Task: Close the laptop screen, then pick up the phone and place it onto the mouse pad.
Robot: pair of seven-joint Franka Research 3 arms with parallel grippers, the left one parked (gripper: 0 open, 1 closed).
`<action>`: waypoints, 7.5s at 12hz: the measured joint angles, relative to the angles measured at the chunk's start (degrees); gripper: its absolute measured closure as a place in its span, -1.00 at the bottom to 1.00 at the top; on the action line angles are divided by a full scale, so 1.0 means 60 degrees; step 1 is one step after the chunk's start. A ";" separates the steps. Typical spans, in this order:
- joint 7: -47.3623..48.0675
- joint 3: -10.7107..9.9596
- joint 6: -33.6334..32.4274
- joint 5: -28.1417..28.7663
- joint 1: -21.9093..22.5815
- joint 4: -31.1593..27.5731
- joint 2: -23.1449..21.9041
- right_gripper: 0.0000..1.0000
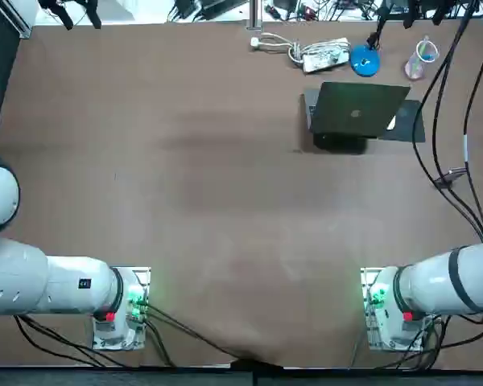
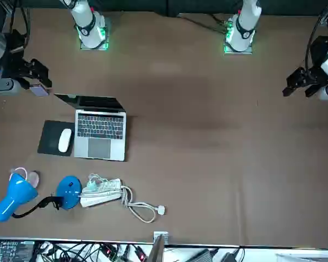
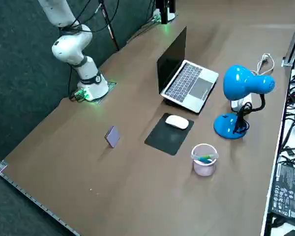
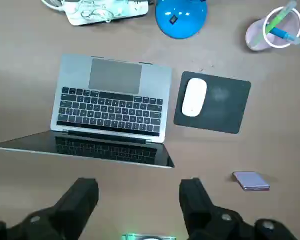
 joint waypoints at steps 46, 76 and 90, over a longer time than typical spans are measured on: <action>-0.1573 -0.0168 0.4310 0.0875 0.0132 -0.1782 0.3266 0.96; -1.7098 -0.0286 0.8346 -0.1169 -0.6045 -0.8946 -0.0692 -1.00; -1.8934 -0.0274 1.1261 -0.1201 -0.6767 -1.0094 0.0140 -0.24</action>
